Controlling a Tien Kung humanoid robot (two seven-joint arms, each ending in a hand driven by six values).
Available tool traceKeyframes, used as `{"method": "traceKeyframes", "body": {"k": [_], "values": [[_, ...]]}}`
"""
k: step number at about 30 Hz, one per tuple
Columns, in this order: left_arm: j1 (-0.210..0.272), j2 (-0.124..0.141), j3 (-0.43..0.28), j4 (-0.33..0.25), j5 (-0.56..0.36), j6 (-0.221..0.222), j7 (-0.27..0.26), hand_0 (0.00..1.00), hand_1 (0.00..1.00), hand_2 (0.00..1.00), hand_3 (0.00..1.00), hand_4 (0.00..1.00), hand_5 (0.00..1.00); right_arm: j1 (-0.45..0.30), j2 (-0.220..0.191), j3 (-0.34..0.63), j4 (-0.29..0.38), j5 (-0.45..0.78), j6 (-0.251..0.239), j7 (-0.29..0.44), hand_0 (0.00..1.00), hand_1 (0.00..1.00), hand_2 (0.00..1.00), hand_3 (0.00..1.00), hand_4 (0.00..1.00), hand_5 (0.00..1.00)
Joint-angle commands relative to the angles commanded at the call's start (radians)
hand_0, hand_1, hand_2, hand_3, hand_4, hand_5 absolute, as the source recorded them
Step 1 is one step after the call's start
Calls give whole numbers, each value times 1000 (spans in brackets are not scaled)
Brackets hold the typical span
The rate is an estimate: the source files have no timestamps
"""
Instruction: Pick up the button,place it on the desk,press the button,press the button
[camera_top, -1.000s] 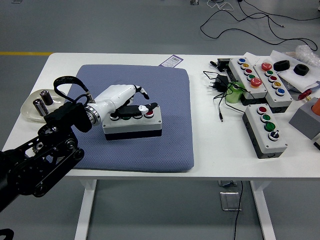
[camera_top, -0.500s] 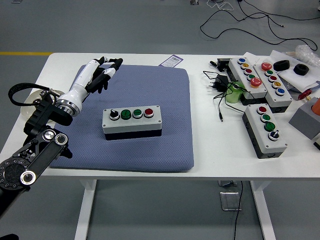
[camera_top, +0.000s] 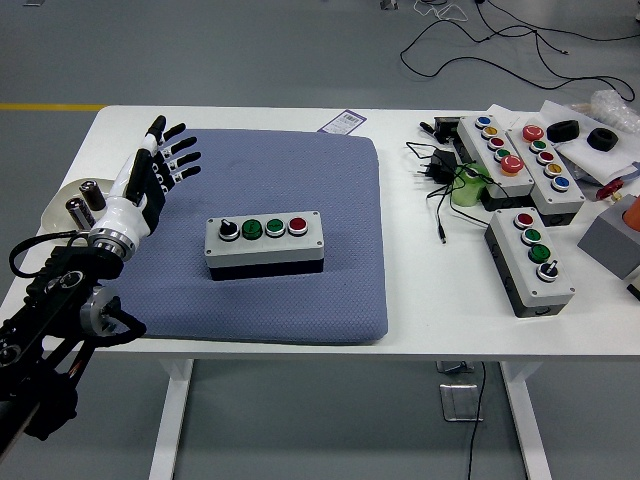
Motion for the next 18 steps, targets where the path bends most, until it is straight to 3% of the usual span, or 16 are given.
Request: {"method": "traceKeyframes", "body": {"k": [5, 9, 18], "values": [[2, 2, -15, -2, 4, -24, 7, 793, 828, 857, 874, 718, 998, 1, 1, -1, 0, 4, 0, -1, 673, 646, 690, 635, 311, 193], [2, 6, -26, -5, 51, -72, 20, 793, 828, 857, 874, 718, 998, 1, 1, -1, 0, 4, -1, -1, 673, 646, 690, 635, 311, 193], [3, 10, -44, -6, 139, -118, 34, 767, 813, 833, 861, 717, 998, -1, 1, 2, 0, 3, -1, -1, 673, 646, 690, 635, 312, 192]]}}
